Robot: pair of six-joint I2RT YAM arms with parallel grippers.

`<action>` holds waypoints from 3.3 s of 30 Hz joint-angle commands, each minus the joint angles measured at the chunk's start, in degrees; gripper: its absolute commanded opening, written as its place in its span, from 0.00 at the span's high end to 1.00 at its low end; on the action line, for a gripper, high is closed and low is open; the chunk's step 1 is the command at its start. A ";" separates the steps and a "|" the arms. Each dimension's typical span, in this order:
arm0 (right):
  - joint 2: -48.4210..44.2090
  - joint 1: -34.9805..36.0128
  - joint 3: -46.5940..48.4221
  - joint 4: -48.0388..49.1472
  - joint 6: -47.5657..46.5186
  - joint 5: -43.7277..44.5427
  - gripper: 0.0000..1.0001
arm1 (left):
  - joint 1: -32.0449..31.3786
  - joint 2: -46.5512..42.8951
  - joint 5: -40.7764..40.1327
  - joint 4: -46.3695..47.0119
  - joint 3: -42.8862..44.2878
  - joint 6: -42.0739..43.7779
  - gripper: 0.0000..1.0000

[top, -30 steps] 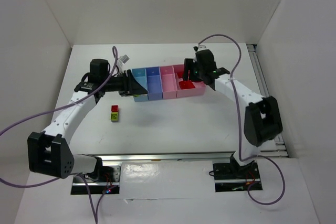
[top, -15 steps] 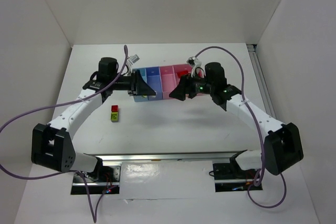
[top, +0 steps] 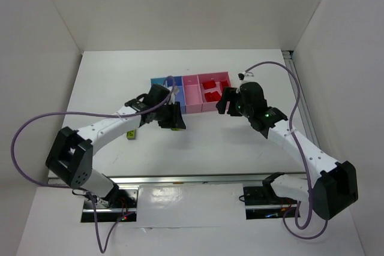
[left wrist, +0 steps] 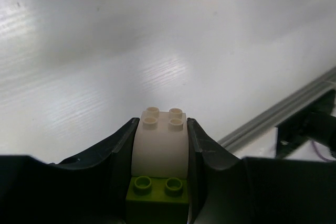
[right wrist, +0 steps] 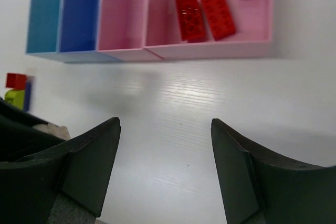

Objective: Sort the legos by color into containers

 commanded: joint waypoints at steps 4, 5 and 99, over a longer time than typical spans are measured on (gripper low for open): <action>-2.50 -0.86 -1.57 -4.77 1.13 9.33 0.23 | -9.83 7.57 -16.59 2.68 1.40 -4.73 1.00; -2.50 -0.86 -2.09 -4.78 1.13 9.33 0.23 | -10.80 9.84 -19.65 2.69 2.62 -5.68 1.00; 40.84 30.08 16.98 -4.42 26.79 32.09 0.61 | -4.57 -23.80 -28.56 -3.29 -13.80 -7.19 0.19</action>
